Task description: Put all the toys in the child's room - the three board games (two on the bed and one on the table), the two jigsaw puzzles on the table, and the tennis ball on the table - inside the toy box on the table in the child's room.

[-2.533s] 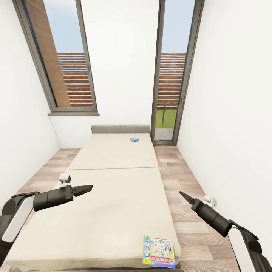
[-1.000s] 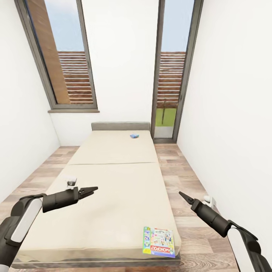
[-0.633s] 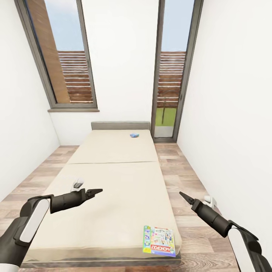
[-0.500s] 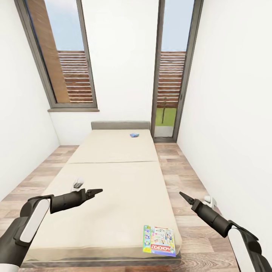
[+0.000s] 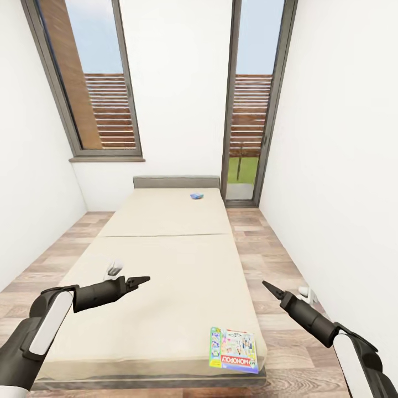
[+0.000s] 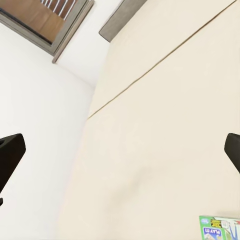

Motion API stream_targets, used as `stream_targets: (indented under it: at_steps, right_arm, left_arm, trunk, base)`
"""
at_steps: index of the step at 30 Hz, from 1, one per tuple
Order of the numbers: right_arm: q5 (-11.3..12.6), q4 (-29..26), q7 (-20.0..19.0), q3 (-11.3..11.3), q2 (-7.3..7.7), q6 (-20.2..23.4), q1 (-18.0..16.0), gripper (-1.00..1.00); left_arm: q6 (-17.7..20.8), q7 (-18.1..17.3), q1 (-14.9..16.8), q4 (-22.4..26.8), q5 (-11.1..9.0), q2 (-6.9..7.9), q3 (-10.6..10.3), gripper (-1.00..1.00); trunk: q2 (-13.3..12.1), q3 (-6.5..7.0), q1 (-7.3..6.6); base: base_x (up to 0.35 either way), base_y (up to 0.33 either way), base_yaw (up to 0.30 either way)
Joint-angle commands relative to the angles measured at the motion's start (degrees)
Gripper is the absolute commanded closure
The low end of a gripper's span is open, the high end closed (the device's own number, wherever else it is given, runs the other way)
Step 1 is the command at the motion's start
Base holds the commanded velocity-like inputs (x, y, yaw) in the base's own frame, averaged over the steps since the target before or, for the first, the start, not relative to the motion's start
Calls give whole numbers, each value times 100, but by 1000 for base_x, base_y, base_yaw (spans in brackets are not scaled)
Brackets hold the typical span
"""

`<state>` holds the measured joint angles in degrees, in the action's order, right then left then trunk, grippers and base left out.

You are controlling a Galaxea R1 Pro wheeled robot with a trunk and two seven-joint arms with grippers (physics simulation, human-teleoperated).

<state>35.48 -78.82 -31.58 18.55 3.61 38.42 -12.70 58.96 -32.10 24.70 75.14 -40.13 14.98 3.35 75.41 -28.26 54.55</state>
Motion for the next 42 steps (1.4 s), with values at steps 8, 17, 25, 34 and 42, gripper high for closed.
stream_targets:
  at_steps: [8, 17, 25, 34, 42]
  right_arm:
    - [29, -4, -6, 8, -1, 43, -5, -100]
    - [29, -6, -6, 21, 2, 43, -5, -100]
    - [29, -10, -6, 33, 7, 43, -5, -100]
    - [29, -10, -6, 41, 8, 43, -5, -100]
    - [36, -4, -8, 62, 13, 46, -5, -100]
  left_arm:
    - [28, -29, 2, 0, 36, 2, 8, -100]
    - [28, -26, 0, 0, 44, 4, 8, -100]
    - [28, -27, 0, 0, 35, 4, 8, -100]
    - [8, -20, 0, 0, 17, -18, -7, -100]
    - [-1, 1, 0, -27, 14, -229, -57, -100]
  trunk:
    - [326, -150, 176]
    - [687, -312, 374]
    - [1008, -455, 550]
    - [1369, -617, 747]
    - [1690, -760, 923]
  base:
    - [-21, 0, 0]
    - [-190, 0, 0]
    - [-26, 0, 0]
    - [-2, 0, 0]
    - [0, 0, 0]
